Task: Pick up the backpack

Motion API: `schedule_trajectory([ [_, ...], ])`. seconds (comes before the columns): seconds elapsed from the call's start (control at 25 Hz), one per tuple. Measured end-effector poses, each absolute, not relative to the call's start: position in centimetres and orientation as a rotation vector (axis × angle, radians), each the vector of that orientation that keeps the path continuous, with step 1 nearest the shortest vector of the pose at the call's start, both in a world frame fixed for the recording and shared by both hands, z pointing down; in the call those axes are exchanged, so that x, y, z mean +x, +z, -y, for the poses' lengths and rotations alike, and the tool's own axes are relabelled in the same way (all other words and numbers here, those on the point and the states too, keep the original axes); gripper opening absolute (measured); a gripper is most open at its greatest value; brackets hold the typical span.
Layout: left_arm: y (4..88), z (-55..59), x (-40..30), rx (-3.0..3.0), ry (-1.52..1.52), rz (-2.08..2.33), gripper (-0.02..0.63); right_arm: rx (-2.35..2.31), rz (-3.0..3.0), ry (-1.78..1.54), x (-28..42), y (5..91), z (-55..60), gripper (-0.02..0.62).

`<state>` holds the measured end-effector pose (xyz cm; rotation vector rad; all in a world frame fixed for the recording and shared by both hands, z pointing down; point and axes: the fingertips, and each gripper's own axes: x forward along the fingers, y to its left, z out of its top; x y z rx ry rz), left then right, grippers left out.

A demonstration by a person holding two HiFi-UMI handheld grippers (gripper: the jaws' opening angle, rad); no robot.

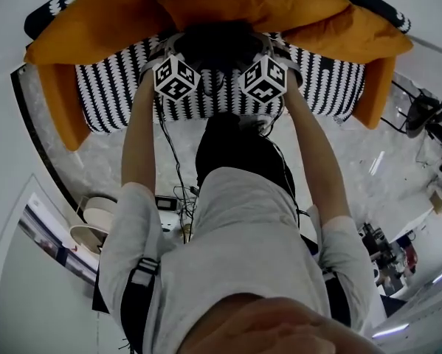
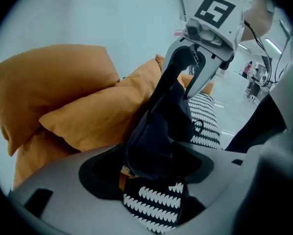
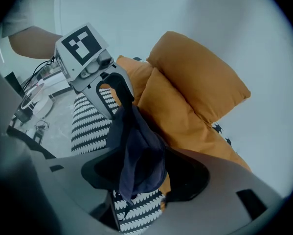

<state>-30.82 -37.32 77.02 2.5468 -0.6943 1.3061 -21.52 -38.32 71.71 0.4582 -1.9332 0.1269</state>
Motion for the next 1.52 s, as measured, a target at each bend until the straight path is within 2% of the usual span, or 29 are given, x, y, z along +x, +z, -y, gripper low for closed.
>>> schedule_trajectory([
  [0.44, 78.3, 38.4, -29.2, 2.636, 1.333, 0.652, 0.328, 0.493, 1.897, 0.09, -22.0, 73.4, 39.4, 0.268],
  [0.64, 78.7, 38.5, -28.8, 2.643, 1.38, 0.678, 0.322, 0.533, 1.893, 0.08, -21.8, 73.9, 39.1, 0.247],
  [0.68, 78.6, 38.3, -28.8, 2.65, 1.39, 0.684, 0.301, 0.536, 1.892, 0.083, -21.7, 73.9, 38.9, 0.195],
  [0.76, 78.1, 38.0, -28.9, 2.661, 1.399, 0.726, 0.194, 0.543, 1.895, 0.087, -21.3, 73.9, 38.4, 0.112],
  [0.92, 77.4, 37.2, -29.0, 2.654, 1.366, 0.825, 0.125, 0.555, 1.912, 0.094, -20.7, 73.8, 37.7, 0.083],
  [1.52, 75.0, 32.2, -29.1, 2.556, 1.353, 0.937, 0.081, 0.578, 1.974, 0.14, -20.5, 71.3, 33.4, 0.069],
])
